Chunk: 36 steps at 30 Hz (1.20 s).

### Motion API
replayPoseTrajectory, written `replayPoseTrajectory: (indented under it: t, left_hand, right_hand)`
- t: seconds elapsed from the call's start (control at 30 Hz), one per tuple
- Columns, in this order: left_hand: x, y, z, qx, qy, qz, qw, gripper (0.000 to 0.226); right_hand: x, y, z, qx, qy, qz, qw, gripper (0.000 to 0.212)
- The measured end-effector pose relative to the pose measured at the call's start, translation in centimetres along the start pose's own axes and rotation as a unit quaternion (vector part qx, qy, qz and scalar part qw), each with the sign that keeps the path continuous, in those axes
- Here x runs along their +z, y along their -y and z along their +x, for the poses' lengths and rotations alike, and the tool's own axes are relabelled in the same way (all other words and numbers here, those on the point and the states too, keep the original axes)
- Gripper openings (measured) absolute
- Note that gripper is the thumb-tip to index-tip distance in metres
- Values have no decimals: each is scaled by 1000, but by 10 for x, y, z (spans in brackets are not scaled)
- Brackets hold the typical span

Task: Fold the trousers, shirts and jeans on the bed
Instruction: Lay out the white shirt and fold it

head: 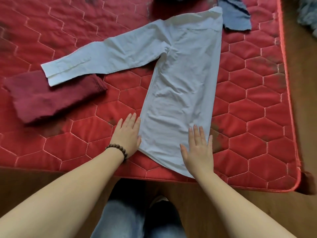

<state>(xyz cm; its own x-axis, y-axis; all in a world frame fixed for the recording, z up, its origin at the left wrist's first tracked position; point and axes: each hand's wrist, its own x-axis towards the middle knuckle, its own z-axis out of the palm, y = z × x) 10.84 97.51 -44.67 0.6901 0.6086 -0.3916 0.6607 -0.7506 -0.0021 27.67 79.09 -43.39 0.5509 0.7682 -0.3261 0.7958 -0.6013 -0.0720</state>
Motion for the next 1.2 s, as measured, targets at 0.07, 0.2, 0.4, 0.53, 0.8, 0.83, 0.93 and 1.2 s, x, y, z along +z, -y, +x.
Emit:
replayPoseTrajectory:
  t: [0.07,0.2,0.4,0.53,0.8,0.83,0.93,1.2]
  left_hand:
    - [-21,13,-7,-24,-17,9,1000,64]
    - [-51,53,-19,-82,-52,-12,995,62]
    - [-68,154,-11,-156,-75,-55,983,58]
    - [-63,219,15,-211,-88,-80,970,61]
    - [-25,295,97,-193,-51,-83,976,73]
    - [-19,299,104,-186,-42,-93,977,73]
    - [-7,308,114,-180,-37,-96,978,64]
    - [-24,329,125,-142,-230,-104,957,25]
  right_hand:
    - [-28,20,10,-55,-10,6,998,64]
    - [-69,66,37,-139,-18,9,990,59]
    - [-87,162,105,-224,-12,2,974,56]
    - [-86,249,164,-278,-7,-2,961,56]
    - [-54,380,273,-345,54,-77,934,75]
    - [-47,386,280,-341,75,-84,933,78]
    - [-30,395,291,-309,126,-83,939,79]
    - [-35,434,294,-260,16,-117,958,59]
